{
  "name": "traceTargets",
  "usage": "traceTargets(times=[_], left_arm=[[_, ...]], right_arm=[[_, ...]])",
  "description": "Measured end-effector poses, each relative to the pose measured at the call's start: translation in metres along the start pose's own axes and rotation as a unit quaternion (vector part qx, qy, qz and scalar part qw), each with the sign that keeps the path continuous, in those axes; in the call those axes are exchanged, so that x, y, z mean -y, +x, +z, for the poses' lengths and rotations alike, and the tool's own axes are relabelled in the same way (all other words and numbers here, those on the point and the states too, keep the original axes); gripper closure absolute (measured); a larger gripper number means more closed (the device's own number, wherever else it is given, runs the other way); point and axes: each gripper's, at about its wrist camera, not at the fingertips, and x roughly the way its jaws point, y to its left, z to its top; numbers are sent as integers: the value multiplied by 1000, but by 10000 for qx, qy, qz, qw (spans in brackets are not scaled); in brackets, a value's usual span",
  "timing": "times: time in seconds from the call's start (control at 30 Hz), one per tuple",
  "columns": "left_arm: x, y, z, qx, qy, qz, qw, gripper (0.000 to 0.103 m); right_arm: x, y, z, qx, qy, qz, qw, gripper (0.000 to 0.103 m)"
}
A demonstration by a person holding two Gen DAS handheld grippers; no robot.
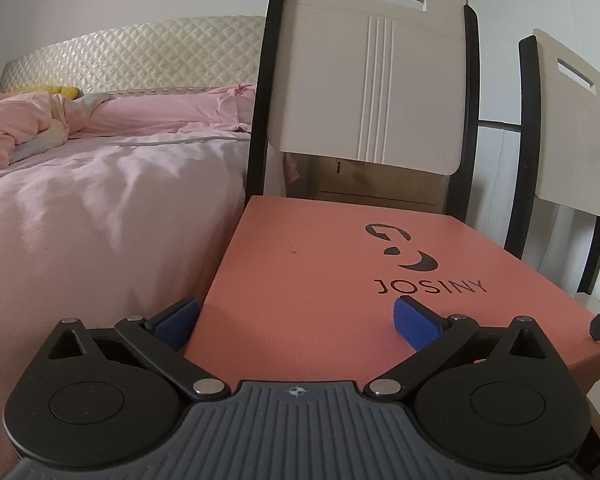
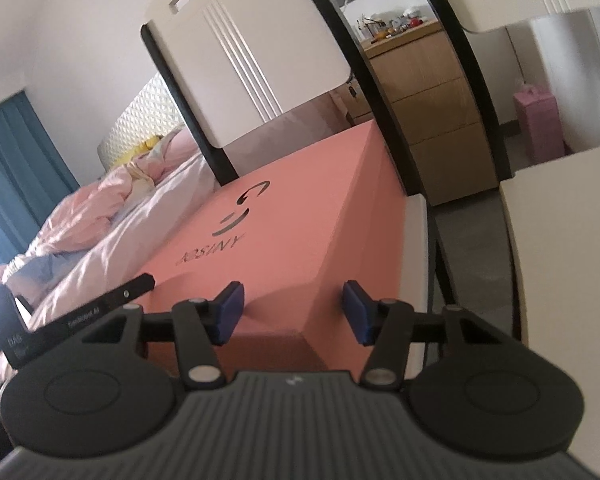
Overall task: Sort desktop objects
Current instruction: 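Press the lid down onto the box with both grippers, then open both grippers and withdraw them from the closed box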
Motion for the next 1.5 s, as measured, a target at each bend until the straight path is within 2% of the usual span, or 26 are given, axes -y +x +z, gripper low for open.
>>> traceTargets(times=[0.17,0.33,0.53,0.63,0.7,0.8,0.97,1.07,1.23,1.5], left_arm=[[1,0,2,-14,57,20,10000,0],[12,-14,-1,62,262,231,9994,0],[17,-40,-3,119,225,176,9995,0],[21,-58,-6,249,232,99,9994,0],[23,-71,-8,329,240,58,9992,0],[26,-86,-11,389,343,-64,9986,0],[32,-109,-14,539,463,-64,9975,0],[31,-121,-18,666,500,-111,9965,0],[27,-132,-28,816,469,-84,9955,0],[16,-125,-50,867,340,86,9956,0]], right_arm=[[1,-1,-1,81,-48,-55,9999,49],[-4,-10,2,391,-218,-487,9978,48],[-26,-36,-3,756,-739,-844,9908,47],[-40,-45,-10,808,-1004,-942,9872,42],[-49,-50,-15,868,-1110,-981,9852,34],[-61,-56,-24,963,-1168,-958,9838,26],[-80,-69,-41,1174,-1294,-947,9801,16],[-84,-78,-48,1373,-1276,-1019,9770,5],[-91,-87,-58,1576,-1316,-1166,9717,0],[-104,-89,-80,1650,-1496,-1301,9662,0]])
